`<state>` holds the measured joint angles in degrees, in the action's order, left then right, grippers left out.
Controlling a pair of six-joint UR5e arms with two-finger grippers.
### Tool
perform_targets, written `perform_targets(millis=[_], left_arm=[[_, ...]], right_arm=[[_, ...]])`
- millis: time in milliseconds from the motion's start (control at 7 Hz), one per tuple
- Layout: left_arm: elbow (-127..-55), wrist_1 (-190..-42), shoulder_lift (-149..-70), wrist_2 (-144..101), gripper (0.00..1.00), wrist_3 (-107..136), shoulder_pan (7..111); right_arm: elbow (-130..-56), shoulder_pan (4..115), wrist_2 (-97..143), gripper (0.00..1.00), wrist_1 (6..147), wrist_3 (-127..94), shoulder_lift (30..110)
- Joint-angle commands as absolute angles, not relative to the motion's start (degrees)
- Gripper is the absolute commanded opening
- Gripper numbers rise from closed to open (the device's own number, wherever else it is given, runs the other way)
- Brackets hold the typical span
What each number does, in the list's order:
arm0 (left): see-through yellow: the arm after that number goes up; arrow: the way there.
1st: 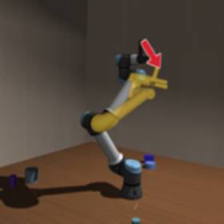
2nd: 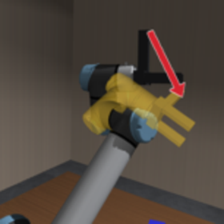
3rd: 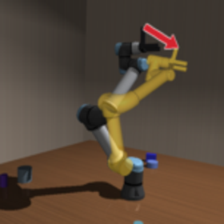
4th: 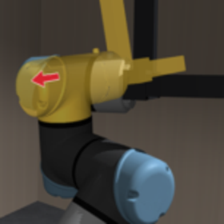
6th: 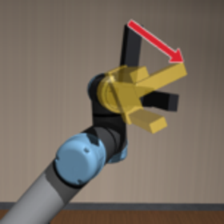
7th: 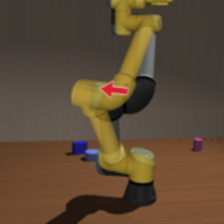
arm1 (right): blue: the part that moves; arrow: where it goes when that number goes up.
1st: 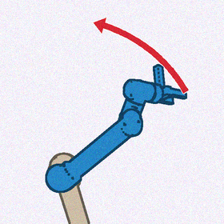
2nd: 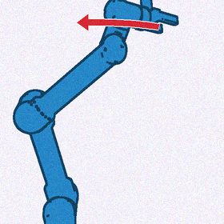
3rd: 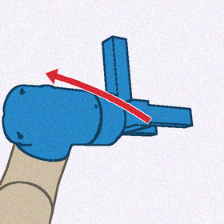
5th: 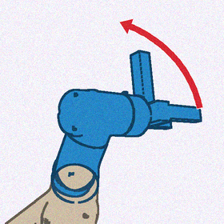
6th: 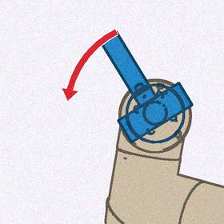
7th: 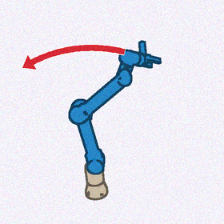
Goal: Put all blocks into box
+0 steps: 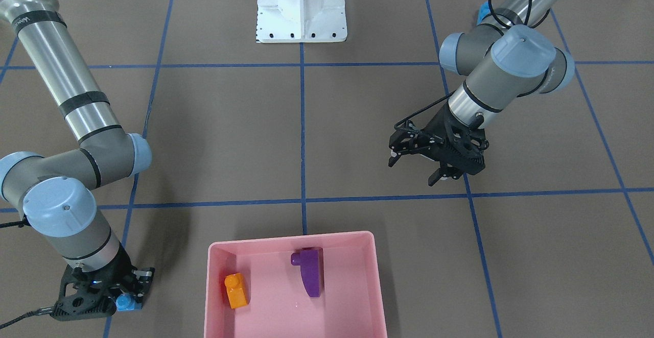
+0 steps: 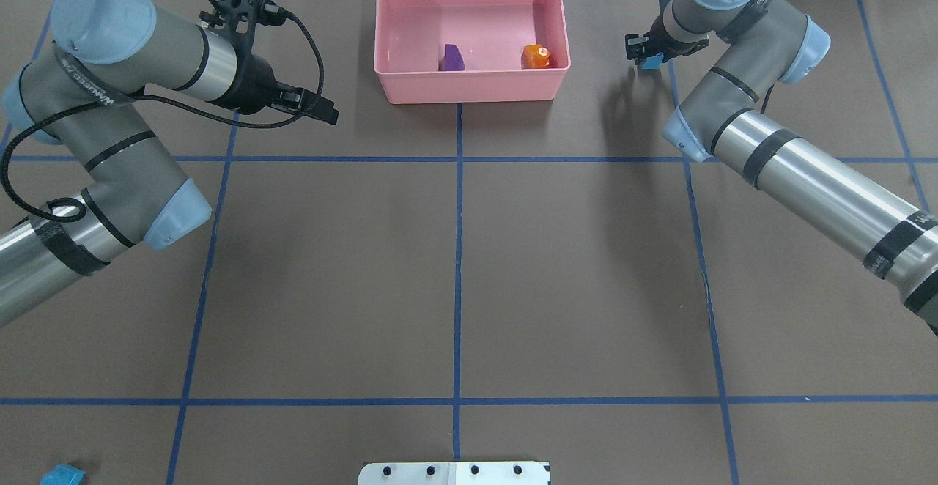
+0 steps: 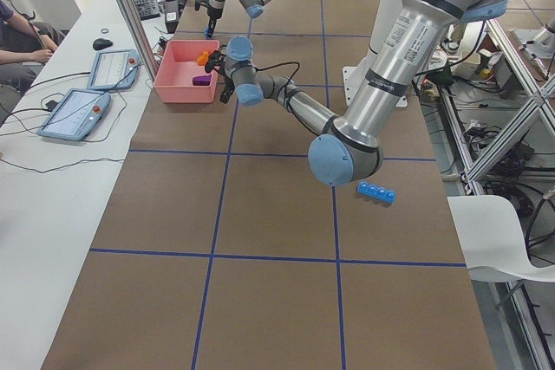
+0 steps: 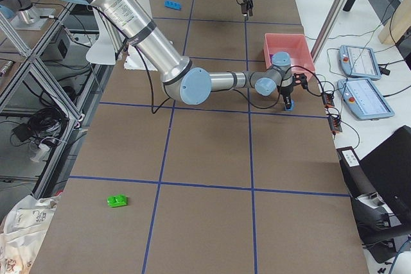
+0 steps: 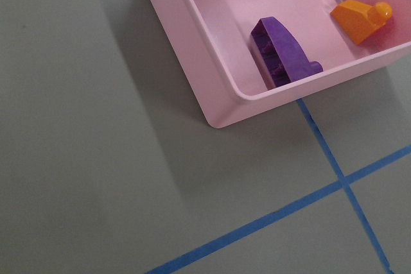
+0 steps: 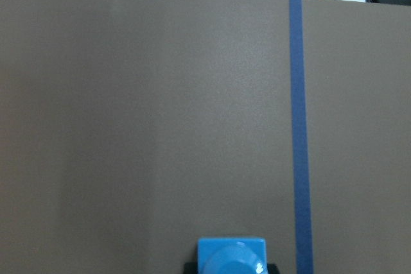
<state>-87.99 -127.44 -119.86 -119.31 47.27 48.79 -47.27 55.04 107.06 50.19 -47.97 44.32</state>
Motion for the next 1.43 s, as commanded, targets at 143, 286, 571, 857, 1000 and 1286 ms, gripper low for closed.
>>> perform_targets(millis=[143, 286, 571, 857, 1000, 1286], left_arm=[[-88.07, -126.83, -118.75, -121.01, 1.00, 46.76, 49.04], [-88.41, -125.35, -118.57, -123.55, 1.00, 43.97, 50.44], [-88.77, -124.28, -114.63, -130.39, 1.00, 33.90, 55.26], [-88.59, -124.28, -110.15, -134.98, 1.00, 23.61, 59.66], [-88.16, -124.28, -107.60, -135.26, 1.00, 18.16, 60.46], [-88.33, -124.28, -104.78, -135.44, 1.00, 13.28, 61.17]], right_arm=[[-54.20, 58.43, 109.67, 0.00, 50.89, -48.77, 43.95], [-57.88, 59.75, 111.95, 0.00, 54.54, -50.78, 43.51], [-62.66, 60.56, 113.29, 0.00, 69.46, -55.60, 36.17], [-60.92, 57.85, 111.46, 0.00, 70.14, -62.99, 33.06], [-57.95, 54.79, 106.40, 0.00, 69.96, -66.15, 30.61], [-52.40, 49.51, 99.16, 0.00, 69.52, -72.05, 26.55]])
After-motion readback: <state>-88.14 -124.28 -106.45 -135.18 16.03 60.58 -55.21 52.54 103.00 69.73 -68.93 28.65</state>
